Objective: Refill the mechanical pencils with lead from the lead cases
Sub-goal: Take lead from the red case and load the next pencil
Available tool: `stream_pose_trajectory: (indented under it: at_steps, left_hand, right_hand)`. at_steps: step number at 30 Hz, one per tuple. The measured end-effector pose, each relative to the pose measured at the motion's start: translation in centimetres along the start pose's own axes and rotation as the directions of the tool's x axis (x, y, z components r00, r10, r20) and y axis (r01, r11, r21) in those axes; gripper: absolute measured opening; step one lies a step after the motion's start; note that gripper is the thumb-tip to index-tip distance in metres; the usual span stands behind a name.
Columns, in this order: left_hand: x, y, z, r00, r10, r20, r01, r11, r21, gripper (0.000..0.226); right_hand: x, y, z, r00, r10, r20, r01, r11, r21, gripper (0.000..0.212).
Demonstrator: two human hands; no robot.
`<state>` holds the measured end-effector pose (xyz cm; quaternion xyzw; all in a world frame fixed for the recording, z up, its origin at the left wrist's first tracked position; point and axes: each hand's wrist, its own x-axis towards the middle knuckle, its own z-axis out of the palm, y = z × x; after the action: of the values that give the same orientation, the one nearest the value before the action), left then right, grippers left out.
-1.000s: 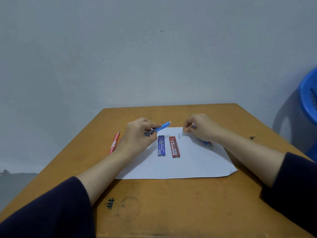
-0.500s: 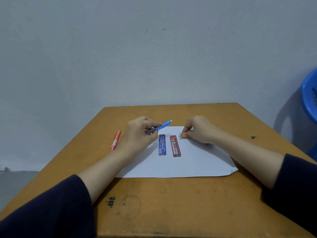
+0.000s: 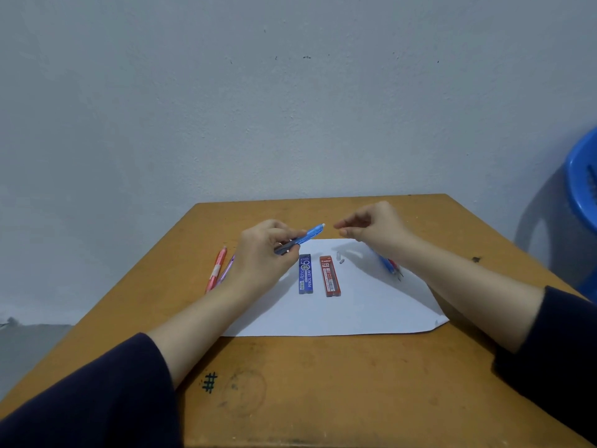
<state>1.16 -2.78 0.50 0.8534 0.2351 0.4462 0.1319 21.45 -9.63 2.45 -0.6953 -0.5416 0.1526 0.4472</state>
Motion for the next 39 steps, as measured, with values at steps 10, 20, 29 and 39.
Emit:
stream_pose_trajectory:
  at_steps: [10, 20, 29, 39]
  left_hand:
    - [-0.3, 0.4, 0.5, 0.990, 0.091, -0.109, -0.099, 0.993, -0.068, 0.030]
    - [-1.0, 2.1, 0.7, 0.998, -0.039, -0.049, 0.025, 0.963, -0.268, 0.024]
    - [-0.3, 0.4, 0.4, 0.983, -0.122, 0.137, 0.118, 0.992, 0.042, 0.032]
    - [-0.1, -1.6, 0.8, 0.802, -0.384, 0.458, 0.173, 0.882, 0.438, 0.058]
  right_hand:
    - [-1.9, -2.6, 1.0, 0.999, 0.005, -0.047, 0.017, 0.888, 0.459, 0.010]
    - [-2.6, -3.5, 1.4, 0.981, 0.186, 0.065, -0.179, 0.706, 0.686, 0.011]
    - [-0.8, -2.1, -1.2, 0.928, 0.349, 0.128, -0.365, 0.788, 0.495, 0.018]
    - [-1.0, -1.7, -0.7, 0.867, 0.457, 0.200, -0.462, 0.886, -0.024, 0.012]
